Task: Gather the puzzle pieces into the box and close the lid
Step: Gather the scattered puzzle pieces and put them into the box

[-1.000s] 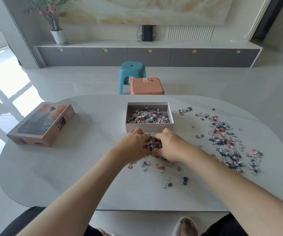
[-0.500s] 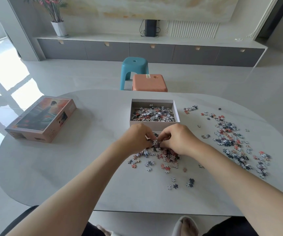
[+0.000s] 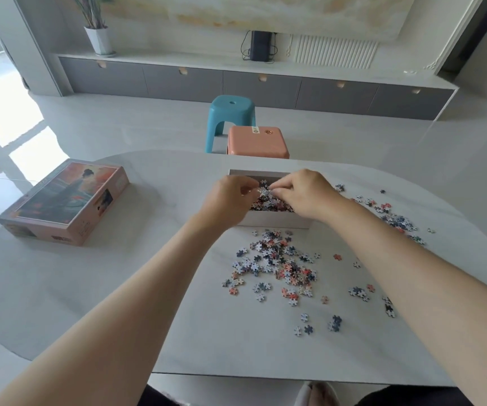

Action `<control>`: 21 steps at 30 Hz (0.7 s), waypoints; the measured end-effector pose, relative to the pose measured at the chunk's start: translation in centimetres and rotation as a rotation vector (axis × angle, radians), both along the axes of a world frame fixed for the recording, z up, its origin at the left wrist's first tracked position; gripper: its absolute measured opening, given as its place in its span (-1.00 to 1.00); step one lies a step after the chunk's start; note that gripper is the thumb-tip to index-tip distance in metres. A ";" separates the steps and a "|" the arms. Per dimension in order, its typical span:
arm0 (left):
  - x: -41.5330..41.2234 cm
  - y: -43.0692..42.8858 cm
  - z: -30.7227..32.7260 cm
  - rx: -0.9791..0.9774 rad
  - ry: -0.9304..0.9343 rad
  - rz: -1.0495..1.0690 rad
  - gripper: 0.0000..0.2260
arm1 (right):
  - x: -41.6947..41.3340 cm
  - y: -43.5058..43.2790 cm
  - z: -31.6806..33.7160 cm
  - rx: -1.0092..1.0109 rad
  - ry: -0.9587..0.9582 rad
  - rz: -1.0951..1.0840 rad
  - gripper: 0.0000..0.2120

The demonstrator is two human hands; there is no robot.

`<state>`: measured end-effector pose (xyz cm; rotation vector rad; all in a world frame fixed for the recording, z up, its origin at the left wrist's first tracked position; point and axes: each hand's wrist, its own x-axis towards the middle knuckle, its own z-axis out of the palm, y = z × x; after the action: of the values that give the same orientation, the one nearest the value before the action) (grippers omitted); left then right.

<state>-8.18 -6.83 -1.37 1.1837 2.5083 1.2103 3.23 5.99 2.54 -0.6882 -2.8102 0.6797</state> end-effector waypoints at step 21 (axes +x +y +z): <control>5.1 -5.4 -2.3 -0.297 0.191 -0.454 -0.46 | 7.6 -2.9 -5.0 0.010 -0.070 0.274 -0.67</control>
<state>-3.08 -12.25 -3.70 1.7174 2.2445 0.6185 10.79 3.07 -2.48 -0.3326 -3.0024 0.6950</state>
